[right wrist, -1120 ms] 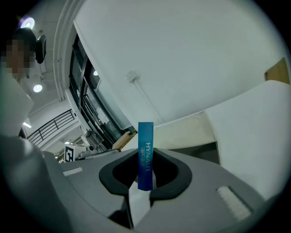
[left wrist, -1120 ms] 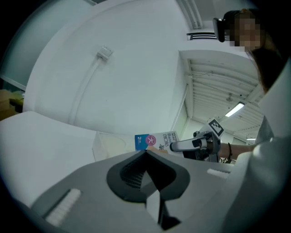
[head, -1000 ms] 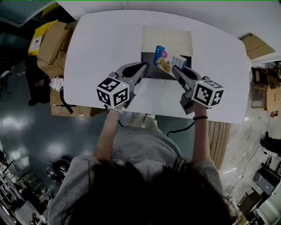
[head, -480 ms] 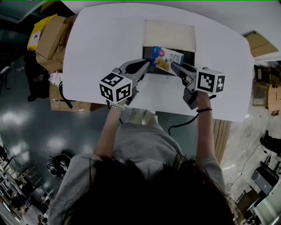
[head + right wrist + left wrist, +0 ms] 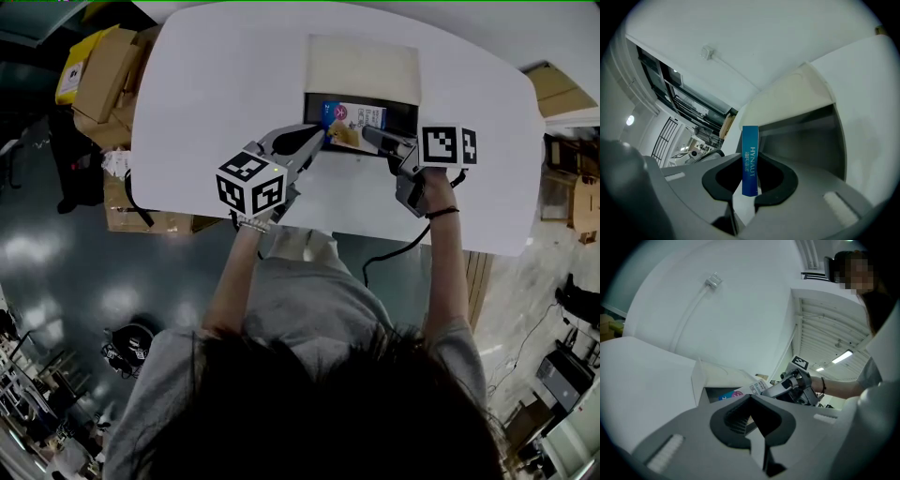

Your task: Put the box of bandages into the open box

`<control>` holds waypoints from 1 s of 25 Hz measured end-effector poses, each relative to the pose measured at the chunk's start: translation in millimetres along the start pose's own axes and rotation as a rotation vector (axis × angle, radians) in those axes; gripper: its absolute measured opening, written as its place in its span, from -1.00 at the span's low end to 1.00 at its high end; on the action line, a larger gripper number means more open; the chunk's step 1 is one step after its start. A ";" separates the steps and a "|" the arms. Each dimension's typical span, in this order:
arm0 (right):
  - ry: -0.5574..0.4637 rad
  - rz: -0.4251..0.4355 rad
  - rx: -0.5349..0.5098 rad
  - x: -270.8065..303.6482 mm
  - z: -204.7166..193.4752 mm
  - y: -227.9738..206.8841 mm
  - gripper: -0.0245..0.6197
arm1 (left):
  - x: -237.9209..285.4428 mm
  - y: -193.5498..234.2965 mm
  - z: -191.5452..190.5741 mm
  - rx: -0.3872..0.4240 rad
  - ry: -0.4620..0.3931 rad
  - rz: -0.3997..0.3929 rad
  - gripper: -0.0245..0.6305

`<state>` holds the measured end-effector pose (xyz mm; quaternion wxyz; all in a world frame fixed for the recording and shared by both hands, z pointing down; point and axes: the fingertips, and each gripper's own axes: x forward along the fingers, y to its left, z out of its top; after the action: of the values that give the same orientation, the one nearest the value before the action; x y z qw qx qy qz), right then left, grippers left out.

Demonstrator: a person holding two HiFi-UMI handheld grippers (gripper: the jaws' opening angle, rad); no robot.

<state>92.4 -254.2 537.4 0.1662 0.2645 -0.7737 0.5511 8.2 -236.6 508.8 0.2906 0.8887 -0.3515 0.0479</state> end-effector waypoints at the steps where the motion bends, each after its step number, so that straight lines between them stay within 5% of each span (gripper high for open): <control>1: 0.011 -0.001 0.010 1.5 -0.3 -1.4 -0.66 | 0.7 -0.6 -0.6 -0.001 0.002 -0.001 -0.94; 25: 0.134 0.000 0.203 11.1 3.6 -22.2 -0.64 | 5.0 -9.1 -10.8 -0.023 0.025 -0.031 -0.94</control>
<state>96.7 -265.7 559.2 0.1900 0.2426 -0.7012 0.6429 19.2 -228.3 514.8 0.3060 0.8898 -0.3347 0.0503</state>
